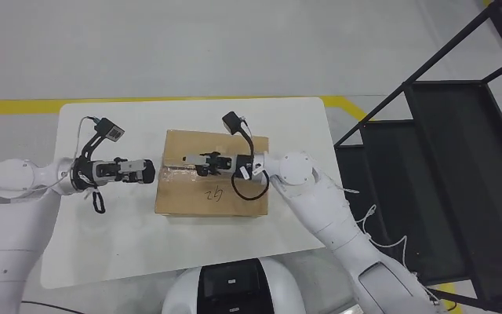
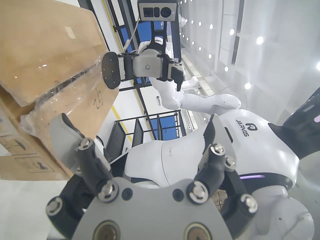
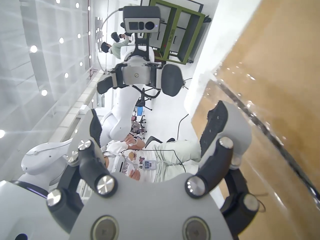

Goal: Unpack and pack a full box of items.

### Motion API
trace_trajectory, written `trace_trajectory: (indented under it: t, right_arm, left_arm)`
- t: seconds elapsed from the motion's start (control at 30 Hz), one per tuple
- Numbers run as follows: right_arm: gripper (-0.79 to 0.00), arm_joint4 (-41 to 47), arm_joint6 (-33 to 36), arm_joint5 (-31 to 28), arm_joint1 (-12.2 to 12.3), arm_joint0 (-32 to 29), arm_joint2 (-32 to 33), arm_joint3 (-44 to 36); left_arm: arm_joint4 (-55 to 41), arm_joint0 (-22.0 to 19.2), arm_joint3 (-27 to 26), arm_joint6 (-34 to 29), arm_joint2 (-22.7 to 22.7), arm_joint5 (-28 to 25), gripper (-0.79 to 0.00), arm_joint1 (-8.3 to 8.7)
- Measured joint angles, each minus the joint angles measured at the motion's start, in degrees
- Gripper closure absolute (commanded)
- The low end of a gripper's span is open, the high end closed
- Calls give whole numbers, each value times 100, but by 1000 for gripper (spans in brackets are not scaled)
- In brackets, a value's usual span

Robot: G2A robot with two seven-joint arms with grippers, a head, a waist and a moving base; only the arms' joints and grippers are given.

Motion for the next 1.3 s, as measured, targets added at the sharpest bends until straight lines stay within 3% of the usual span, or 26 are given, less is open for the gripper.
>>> trace_trajectory:
  t: [0.2,0.4,0.9,1.07,1.3]
  right_arm:
    - [-785,76,94,81,161,-330,551,98]
    - [-785,35,89,92,269,-472,880,204]
    - [-785,-474,333,407,407,-523,774,4]
    - [-785,-227,434,432,469,-631,969,-189]
    - [-785,1009,1132,384,606,-902,1662,-587]
  left_arm:
    - [179,-308,469,83,377,-42,-785,-91]
    - [329,-378,823,352,455,17,-785,-121]
    - [594,-545,1189,770,677,63,-785,-210]
    - [566,-621,1330,727,714,30,-785,-235]
    - [425,-698,1549,639,782,-47,-785,-286]
